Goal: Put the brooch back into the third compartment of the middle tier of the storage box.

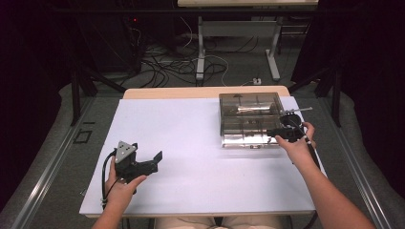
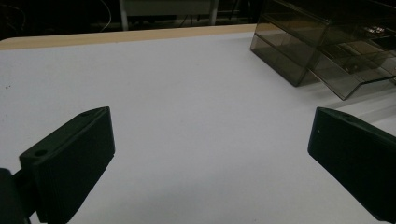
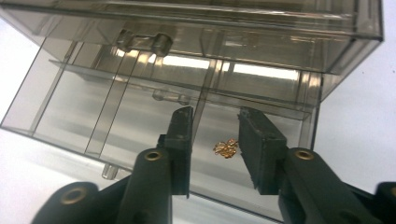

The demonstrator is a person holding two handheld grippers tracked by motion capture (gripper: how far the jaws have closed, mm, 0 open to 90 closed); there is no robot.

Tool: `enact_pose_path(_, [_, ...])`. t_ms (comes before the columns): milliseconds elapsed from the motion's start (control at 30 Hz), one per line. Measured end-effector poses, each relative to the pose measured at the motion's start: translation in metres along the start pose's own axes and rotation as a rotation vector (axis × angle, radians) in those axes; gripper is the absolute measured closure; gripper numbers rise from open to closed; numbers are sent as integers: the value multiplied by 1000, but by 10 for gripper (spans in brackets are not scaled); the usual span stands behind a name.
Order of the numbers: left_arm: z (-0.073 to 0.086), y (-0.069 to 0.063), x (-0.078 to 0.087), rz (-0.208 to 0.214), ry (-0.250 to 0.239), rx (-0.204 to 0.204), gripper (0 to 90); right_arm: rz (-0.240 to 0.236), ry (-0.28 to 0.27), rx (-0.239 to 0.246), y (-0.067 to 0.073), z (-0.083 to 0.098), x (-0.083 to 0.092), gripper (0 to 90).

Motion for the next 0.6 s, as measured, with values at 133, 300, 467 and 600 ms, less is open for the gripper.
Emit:
enact_pose_path(133, [0,0,0,-1,0,-1,7,-5,-14,42,5,1,1,607])
enact_pose_path(300, [0,0,0,0,1,-1,7,-10,-41,85,10,1,3,562])
enact_pose_path(467, [0,-1,0,3,1,2,7,-18,-52,93,14,3,6,543])
enact_pose_path(600, [0,-1,0,3,2,2,7,-13,-77,121,15,3,8,506])
Point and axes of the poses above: each handheld gripper's, and its own axes: x roughly backward along the jaws, z roughly out of its underside, y roughly to its left, the point moved 7 cm from there along -x, roughly forward along the jaws, and after that the axes turned 6 degrees about -x, right-handed, at the moved point
